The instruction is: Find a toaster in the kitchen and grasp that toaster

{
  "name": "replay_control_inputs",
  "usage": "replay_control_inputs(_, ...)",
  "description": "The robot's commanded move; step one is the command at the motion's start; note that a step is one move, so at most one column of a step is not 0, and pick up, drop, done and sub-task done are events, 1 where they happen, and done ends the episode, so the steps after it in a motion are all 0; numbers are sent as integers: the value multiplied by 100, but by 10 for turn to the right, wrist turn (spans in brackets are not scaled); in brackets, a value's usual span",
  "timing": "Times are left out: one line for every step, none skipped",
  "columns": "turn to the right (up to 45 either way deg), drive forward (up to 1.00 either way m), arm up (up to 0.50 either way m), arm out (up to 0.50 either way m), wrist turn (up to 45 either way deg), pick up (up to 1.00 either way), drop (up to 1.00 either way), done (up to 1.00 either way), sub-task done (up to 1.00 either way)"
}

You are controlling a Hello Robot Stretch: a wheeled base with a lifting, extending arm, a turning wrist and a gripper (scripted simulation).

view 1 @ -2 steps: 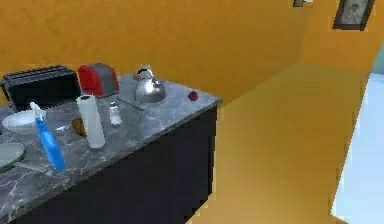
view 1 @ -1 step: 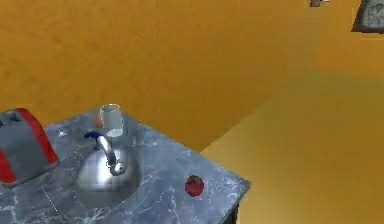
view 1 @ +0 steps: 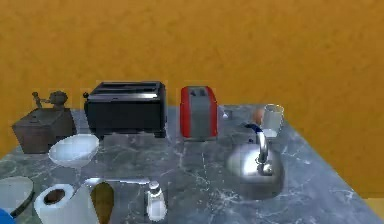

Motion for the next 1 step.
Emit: replay_control_inputs(-450, 0, 0, 0, 0, 0, 0, 0, 0)
